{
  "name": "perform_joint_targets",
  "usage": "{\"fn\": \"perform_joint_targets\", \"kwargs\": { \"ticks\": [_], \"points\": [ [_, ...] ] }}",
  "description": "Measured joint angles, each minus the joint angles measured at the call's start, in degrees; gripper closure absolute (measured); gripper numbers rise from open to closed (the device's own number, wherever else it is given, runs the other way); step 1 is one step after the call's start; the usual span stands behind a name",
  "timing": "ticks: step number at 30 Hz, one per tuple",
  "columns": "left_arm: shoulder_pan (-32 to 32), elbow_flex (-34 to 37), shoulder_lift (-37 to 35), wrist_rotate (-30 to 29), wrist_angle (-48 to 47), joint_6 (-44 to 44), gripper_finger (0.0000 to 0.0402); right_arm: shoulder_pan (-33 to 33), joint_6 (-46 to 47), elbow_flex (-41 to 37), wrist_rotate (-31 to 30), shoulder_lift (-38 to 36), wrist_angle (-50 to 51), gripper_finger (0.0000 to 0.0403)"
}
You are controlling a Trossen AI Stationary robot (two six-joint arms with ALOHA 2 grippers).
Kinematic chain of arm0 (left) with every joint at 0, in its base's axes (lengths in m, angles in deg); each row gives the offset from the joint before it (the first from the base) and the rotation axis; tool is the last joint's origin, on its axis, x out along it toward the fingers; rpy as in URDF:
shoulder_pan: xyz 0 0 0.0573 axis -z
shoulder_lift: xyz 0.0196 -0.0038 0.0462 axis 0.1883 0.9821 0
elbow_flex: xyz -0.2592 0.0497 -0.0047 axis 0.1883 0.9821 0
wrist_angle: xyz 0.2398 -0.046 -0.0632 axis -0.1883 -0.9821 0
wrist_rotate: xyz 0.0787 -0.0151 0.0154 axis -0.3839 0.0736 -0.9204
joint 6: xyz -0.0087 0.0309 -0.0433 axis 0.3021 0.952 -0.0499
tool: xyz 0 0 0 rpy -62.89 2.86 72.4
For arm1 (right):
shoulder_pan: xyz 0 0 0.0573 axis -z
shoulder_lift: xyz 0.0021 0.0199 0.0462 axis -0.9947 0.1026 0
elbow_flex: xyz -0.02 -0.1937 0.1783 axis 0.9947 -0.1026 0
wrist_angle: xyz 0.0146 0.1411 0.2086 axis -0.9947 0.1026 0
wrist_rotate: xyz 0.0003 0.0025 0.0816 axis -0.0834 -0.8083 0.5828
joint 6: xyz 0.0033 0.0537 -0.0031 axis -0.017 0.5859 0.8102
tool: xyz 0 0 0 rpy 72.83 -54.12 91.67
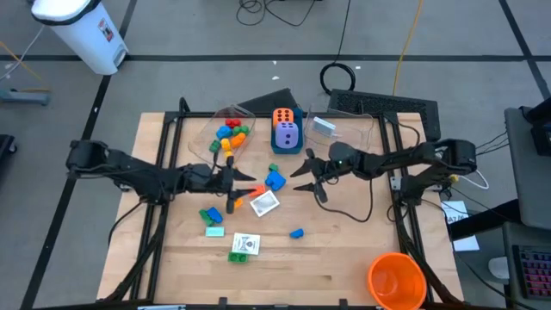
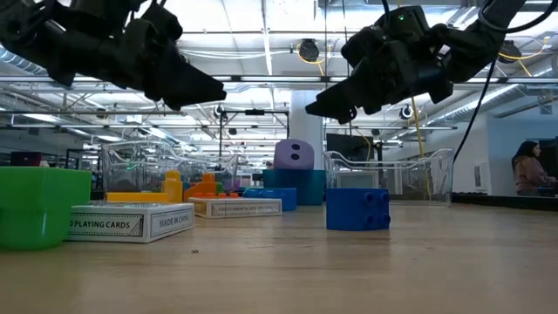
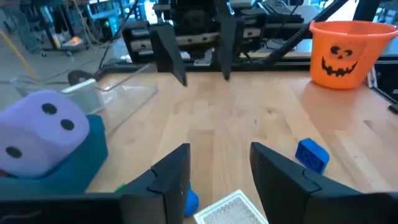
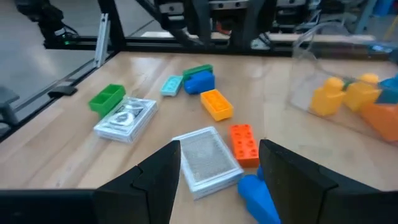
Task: Pick & Place Toys
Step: Put the blue game piece into the left transparent bin
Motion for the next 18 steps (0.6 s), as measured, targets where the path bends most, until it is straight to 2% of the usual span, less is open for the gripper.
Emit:
{"fn": "perform_joint_targets", "kwargs": {
  "ticks": [7, 14, 18],
  "points": [
    [0.15, -0.04, 4.15, 0.12, 7.33, 0.46, 0.0246, -2.0, 0.89, 0.0, -9.04, 0.71, 0.27, 0.019],
    [0.15, -0.04, 4.22, 0.07, 8.05, 0.5, 0.0243, -1.45, 3.18, 0.0, -8.36, 0.65, 2.63, 0.019],
    [0.31, -0.04, 4.22, 0.33, 7.72, 0.69, 0.0228, -1.56, 2.5, 0.04, -3.31, 0.65, 2.67, 0.019]
  ]
}}
